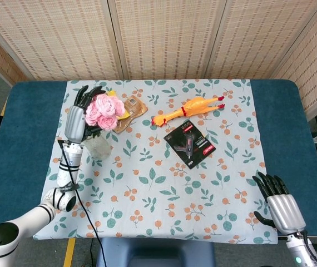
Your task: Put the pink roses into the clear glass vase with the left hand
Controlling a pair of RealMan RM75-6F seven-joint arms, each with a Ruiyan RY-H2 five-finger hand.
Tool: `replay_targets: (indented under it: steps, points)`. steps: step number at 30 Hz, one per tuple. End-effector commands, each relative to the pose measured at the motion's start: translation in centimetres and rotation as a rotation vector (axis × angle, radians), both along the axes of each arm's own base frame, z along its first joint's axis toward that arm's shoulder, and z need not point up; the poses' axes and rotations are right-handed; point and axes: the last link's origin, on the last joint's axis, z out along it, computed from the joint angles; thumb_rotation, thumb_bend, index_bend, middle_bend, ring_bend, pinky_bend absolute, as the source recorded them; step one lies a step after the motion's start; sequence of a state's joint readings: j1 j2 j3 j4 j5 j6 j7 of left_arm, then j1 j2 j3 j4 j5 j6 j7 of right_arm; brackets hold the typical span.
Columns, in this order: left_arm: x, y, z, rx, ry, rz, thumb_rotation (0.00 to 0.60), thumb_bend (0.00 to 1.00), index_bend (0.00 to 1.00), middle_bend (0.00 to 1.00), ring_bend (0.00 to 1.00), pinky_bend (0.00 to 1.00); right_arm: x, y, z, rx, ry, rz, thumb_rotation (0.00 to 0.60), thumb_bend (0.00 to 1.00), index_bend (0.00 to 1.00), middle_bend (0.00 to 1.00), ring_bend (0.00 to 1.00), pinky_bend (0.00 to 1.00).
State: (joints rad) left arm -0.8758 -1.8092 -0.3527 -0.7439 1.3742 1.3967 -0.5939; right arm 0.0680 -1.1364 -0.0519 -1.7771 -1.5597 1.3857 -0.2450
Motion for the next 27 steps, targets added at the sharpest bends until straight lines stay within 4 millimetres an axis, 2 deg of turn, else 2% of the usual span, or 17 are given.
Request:
replay_targets:
  steps: [1,11,17,27]
  points:
    - [-0.8,-0.4,-0.2,-0.037,0.019,0.018,0.600,0.40,0.00,0.00,0.01,0.03,0.0,0.0,0.1,0.000,-0.003,0.000,0.600,0.16,0.00,0.00,0.00,0.00]
    - [-3.1,-3.3,0.9,-0.078,0.009,0.036,0.600,0.38,0.00,0.00,0.00,0.00,0.0,0.0,-0.1,0.009,-0.005,0.002,0.600,0.16,0.00,0.00,0.00,0.00]
    - [-3.5,-5.1,1.8,-0.065,0.000,0.023,0.600,0.38,0.00,0.00,0.00,0.00,0.1,0.1,-0.3,0.025,-0.006,0.007,0.600,0.16,0.00,0.00,0.00,0.00]
    - [-5.3,-6.9,1.1,-0.101,0.064,0.098,0.600,0.37,0.00,0.00,0.00,0.01,0.3,0.3,-0.4,0.032,-0.010,0.016,0.600,0.16,0.00,0.00,0.00,0.00]
